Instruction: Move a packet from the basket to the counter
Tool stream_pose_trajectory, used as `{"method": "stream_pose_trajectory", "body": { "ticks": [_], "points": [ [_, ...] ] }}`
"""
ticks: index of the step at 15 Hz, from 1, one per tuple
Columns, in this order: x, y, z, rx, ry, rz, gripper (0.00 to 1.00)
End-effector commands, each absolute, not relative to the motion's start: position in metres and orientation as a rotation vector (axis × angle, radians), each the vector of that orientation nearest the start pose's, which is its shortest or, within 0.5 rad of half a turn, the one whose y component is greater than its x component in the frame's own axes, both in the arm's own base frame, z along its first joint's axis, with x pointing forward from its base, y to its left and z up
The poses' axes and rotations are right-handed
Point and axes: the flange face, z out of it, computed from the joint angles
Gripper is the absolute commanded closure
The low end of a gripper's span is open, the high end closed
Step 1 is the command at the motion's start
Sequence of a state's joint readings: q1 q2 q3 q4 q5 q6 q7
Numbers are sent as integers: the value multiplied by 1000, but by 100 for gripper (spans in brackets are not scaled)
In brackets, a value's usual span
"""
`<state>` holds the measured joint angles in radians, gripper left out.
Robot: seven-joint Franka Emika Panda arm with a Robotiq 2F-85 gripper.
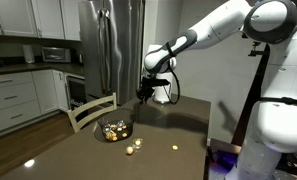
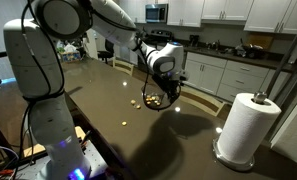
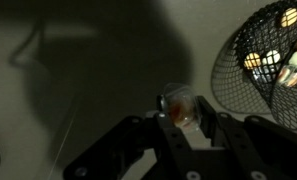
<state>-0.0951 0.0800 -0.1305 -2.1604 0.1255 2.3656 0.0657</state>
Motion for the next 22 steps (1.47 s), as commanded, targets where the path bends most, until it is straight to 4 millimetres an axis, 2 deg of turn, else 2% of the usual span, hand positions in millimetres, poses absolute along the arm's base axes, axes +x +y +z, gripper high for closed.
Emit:
{"method": "stream_pose_trajectory", "body": {
  "ticks": [1,8,9,11,17,19,22],
  "points": [
    [550,-130,356,-2984,705,-126,89],
    [549,-127,326,-2966,837,-32,89],
    [550,-126,326,-2965,845,-28,44],
    [549,-124,326,-2963,851,-29,43],
    [543,-101,338,-2988,724,-77,5],
    [541,-92,343,-3006,649,-97,0],
    [535,-87,349,-3026,616,-116,0]
  ]
}}
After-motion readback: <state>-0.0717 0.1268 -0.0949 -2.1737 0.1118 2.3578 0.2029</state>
